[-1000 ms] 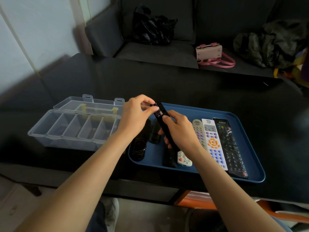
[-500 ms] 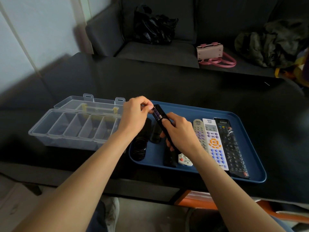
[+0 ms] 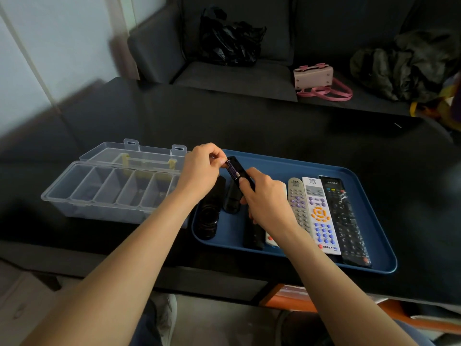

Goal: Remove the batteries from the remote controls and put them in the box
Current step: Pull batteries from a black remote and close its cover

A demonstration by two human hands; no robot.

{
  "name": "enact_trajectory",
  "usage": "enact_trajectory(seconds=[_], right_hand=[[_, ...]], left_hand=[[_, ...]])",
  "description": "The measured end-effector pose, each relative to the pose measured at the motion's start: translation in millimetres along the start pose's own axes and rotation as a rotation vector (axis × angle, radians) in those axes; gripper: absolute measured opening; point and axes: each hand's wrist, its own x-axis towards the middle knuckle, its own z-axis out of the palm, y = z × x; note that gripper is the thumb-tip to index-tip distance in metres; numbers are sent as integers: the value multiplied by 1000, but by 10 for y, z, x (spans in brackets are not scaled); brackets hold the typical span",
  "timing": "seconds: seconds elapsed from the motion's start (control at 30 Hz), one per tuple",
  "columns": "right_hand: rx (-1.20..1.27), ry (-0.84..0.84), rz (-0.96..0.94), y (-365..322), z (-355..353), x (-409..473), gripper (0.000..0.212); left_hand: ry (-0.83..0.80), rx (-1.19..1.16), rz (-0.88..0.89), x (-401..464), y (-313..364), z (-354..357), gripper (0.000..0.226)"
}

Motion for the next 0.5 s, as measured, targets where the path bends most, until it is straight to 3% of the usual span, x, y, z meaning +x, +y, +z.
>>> enact_trajectory(seconds=[0.13, 0.37, 0.5], right_hand=[[-16, 7, 27, 5, 46, 29, 23], [-32, 38, 42, 62, 90, 111, 24], [-7, 30, 69, 83, 66, 143, 24]], left_hand=[[72, -65, -48, -11, -25, 95, 2], [72, -65, -110, 26, -5, 280, 12], [142, -149, -124, 58, -23, 316, 3]])
